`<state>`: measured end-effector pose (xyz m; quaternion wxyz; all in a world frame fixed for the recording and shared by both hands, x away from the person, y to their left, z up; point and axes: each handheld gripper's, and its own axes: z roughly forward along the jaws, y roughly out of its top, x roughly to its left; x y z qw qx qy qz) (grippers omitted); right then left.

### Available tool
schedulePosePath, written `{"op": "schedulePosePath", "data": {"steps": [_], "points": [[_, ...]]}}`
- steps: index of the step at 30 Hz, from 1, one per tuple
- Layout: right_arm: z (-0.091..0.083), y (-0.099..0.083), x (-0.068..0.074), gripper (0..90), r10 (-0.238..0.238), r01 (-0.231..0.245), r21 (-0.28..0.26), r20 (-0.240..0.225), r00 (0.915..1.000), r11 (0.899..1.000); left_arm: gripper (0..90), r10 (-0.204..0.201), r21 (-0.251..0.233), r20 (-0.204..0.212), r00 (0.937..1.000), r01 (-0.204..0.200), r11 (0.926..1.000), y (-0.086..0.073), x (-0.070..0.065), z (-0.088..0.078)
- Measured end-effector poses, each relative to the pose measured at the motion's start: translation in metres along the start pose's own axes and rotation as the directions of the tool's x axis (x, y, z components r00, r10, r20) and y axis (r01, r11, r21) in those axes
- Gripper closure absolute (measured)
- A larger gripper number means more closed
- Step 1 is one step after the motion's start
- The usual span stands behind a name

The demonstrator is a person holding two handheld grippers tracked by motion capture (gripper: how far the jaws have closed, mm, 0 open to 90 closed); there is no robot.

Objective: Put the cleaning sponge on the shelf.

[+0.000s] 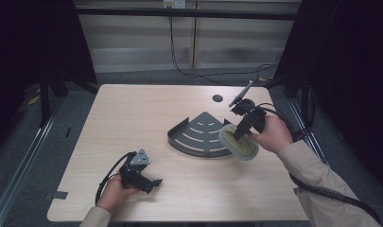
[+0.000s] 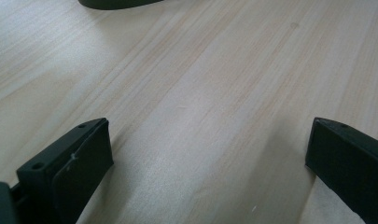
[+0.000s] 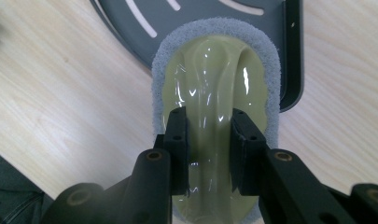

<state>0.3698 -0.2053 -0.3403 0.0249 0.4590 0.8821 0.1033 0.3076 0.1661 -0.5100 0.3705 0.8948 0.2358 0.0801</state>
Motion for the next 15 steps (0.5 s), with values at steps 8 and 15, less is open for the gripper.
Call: {"op": "schedulePosePath", "data": {"steps": [8, 15], "points": [[0.0, 0.009, -0.007, 71.5, 0.006, -0.006, 0.011, 0.007, 1.0, 1.0, 0.0, 0.0, 0.0, -0.001, 1.0, 0.0, 1.0, 0.0, 0.0, 0.0], [0.001, 0.016, -0.011, 71.6, 0.006, -0.006, 0.009, 0.017, 0.9998, 1.0, 0.0, 0.0, 0.0, -0.001, 1.0, 0.0, 1.0, 0.0, 0.0, 0.0]]}}
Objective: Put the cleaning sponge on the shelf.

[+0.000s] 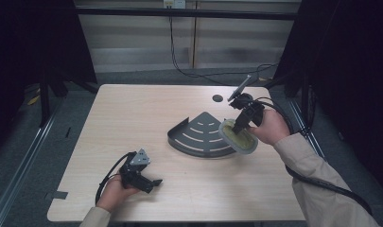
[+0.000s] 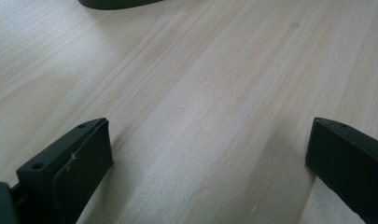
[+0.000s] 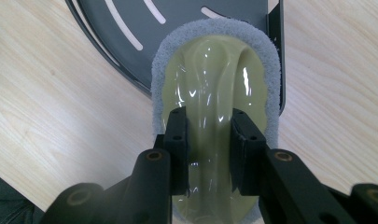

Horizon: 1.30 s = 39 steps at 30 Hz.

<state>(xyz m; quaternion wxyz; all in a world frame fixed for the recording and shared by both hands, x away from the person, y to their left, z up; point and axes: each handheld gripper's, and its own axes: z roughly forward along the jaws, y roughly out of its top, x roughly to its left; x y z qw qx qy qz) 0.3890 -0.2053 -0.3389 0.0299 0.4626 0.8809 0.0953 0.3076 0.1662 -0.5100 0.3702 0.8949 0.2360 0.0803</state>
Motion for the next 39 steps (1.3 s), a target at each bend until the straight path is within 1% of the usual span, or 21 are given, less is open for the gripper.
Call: {"op": "schedulePosePath", "data": {"steps": [6, 12, 14, 16, 21, 22, 24, 26, 27, 28, 39], "points": [[0.001, 0.005, -0.003, 71.6, -0.001, 0.001, -0.003, 0.004, 1.0, 1.0, 0.0, 0.0, 0.0, 0.0, 1.0, 0.0, 1.0, 0.0, 0.0, 0.0], [0.002, 0.011, -0.006, 71.6, 0.006, -0.006, -0.003, -0.002, 1.0, 1.0, 0.0, 0.0, 0.0, 0.001, 1.0, 0.0, 1.0, 0.0, 0.0, 0.0], [0.003, 0.013, -0.007, 71.6, 0.002, -0.002, -0.003, 0.006, 1.0, 1.0, 0.0, -0.001, 0.0, 0.0, 1.0, 0.001, 1.0, 0.0, 0.0, 0.0], [0.003, 0.015, -0.008, 71.6, 0.005, -0.005, -0.002, -0.001, 1.0, 1.0, 0.0, -0.001, 0.0, 0.0, 1.0, 0.001, 1.0, 0.0, 0.0, 0.0], [0.005, 0.021, -0.01, 71.6, 0.01, -0.01, -0.002, 0.007, 0.9999, 1.0, 0.0, -0.001, 0.0, -0.001, 1.0, 0.001, 1.0, 0.0, 0.0, 0.0], [0.006, 0.023, -0.01, 71.6, 0.002, -0.002, 0.002, 0.009, 1.0, 1.0, 0.0, -0.001, 0.0, -0.001, 1.0, 0.001, 1.0, 0.0, 0.0, 0.0], [0.006, 0.025, -0.011, 71.6, 0.005, -0.005, -0.003, 0.011, 0.9999, 1.0, 0.0, 0.0, 0.0, 0.001, 1.0, 0.0, 1.0, 0.0, 0.0, 0.0], [0.007, 0.027, -0.011, 71.6, 0.005, -0.005, -0.005, 0.001, 1.0, 1.0, 0.0, 0.0, 0.0, 0.0, 1.0, 0.0, 1.0, 0.0, 0.0, 0.0], [0.007, 0.028, -0.011, 71.6, 0.005, -0.005, -0.004, 0.005, 1.0, 1.0, 0.0, -0.001, 0.0, 0.0, 1.0, 0.001, 1.0, 0.0, 0.0, 0.0], [0.008, 0.029, -0.011, 71.5, 0.001, -0.001, -0.001, -0.002, 1.0, 1.0, 0.0, -0.001, 0.0, 0.0, 1.0, 0.001, 1.0, 0.0, 0.0, 0.0], [0.011, 0.042, -0.012, 71.5, -0.005, 0.005, -0.009, -0.002, 1.0, 1.0, 0.0, 0.001, 0.0, 0.001, 1.0, -0.001, 1.0, 0.0, 0.0, 0.0]]}}
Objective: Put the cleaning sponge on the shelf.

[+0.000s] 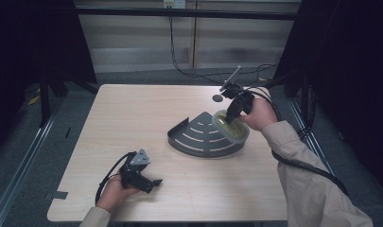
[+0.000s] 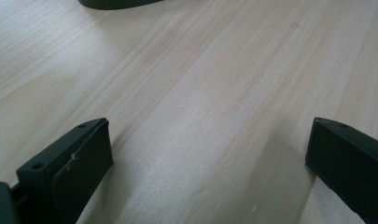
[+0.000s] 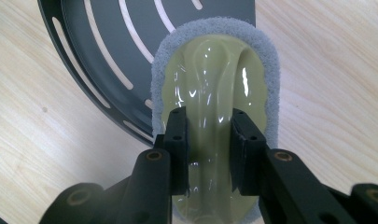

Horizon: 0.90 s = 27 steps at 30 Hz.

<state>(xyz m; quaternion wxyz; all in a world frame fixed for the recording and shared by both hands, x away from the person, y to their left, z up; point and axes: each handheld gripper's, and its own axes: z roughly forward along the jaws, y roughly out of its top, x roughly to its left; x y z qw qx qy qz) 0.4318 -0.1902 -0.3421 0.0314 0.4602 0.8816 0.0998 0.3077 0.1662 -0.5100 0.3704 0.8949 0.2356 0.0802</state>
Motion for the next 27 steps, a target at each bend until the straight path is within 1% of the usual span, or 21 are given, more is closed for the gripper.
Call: {"op": "schedulePosePath", "data": {"steps": [4, 27], "points": [[0.002, 0.004, 0.0, 71.5, 0.007, -0.007, 0.0, -0.008, 0.9999, 1.0, 0.1, 0.0, 0.0, -0.001, 1.0, 0.0, 1.0, 0.0, 0.0, 0.0], [0.018, 0.017, -0.003, 71.5, 0.013, -0.013, 0.006, -0.016, 0.9998, 1.0, 0.0, -0.001, 0.0, -0.001, 1.0, 0.001, 1.0, 0.0, 0.0, 0.0]]}}
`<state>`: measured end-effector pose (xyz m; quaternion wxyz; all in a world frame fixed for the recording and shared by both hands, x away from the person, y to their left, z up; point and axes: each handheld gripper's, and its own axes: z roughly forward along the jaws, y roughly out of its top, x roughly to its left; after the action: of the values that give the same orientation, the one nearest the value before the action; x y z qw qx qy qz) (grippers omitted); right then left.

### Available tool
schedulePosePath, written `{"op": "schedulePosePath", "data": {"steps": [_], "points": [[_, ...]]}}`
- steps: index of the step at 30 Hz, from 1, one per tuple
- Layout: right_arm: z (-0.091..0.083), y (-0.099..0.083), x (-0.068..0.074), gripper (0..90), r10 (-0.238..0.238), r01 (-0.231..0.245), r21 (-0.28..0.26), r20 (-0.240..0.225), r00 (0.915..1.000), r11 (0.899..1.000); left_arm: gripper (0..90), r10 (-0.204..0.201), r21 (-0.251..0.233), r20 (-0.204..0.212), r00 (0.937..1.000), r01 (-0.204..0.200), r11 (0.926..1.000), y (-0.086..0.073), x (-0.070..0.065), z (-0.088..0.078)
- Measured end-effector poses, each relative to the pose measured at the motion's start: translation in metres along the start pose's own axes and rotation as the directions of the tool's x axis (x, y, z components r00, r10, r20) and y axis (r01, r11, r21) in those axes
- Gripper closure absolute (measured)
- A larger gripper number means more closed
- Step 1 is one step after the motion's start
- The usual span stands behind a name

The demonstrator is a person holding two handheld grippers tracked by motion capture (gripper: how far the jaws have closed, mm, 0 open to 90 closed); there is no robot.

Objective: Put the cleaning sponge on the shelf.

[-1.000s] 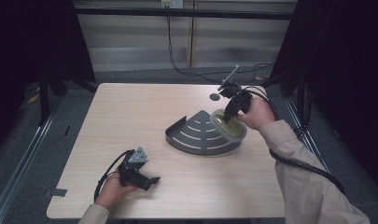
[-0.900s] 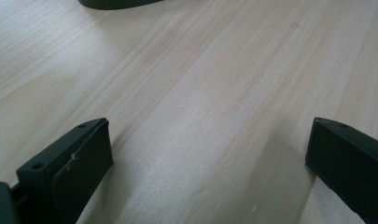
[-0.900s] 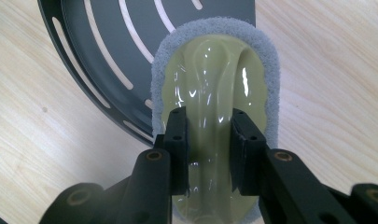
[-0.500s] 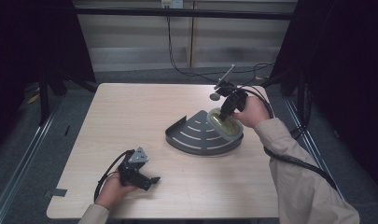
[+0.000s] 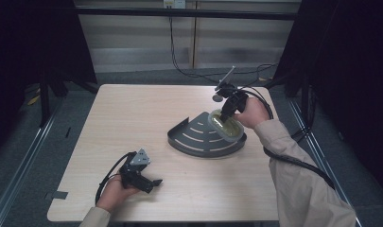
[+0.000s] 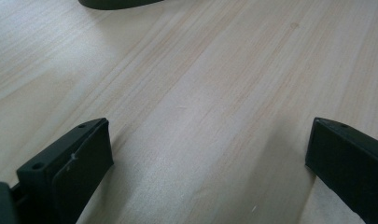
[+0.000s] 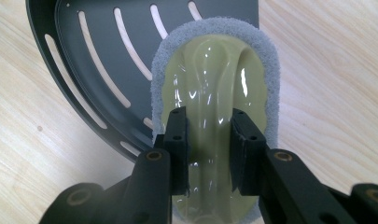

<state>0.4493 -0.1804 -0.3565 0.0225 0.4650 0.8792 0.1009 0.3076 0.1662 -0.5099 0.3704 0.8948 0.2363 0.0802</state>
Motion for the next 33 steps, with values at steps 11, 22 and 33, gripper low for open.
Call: {"op": "schedulePosePath", "data": {"steps": [11, 22, 33], "points": [[0.011, 0.004, 0.0, 71.5, -0.007, 0.007, 0.007, -0.005, 1.0, 1.0, 0.0, 0.0, 0.0, 0.001, 1.0, 0.0, 1.0, 0.0, 0.0, 0.0], [0.022, 0.005, -0.003, 71.5, -0.01, 0.01, 0.018, -0.009, 0.9999, 1.0, 0.0, 0.0, 0.0, 0.0, 1.0, 0.0, 1.0, 0.0, 0.0, 0.0], [0.032, 0.004, -0.004, 71.4, -0.02, 0.02, 0.018, -0.018, 0.9996, 1.0, 0.0, 0.0, 0.0, 0.0, 1.0, 0.0, 1.0, 0.0, 0.0, 0.0]]}}
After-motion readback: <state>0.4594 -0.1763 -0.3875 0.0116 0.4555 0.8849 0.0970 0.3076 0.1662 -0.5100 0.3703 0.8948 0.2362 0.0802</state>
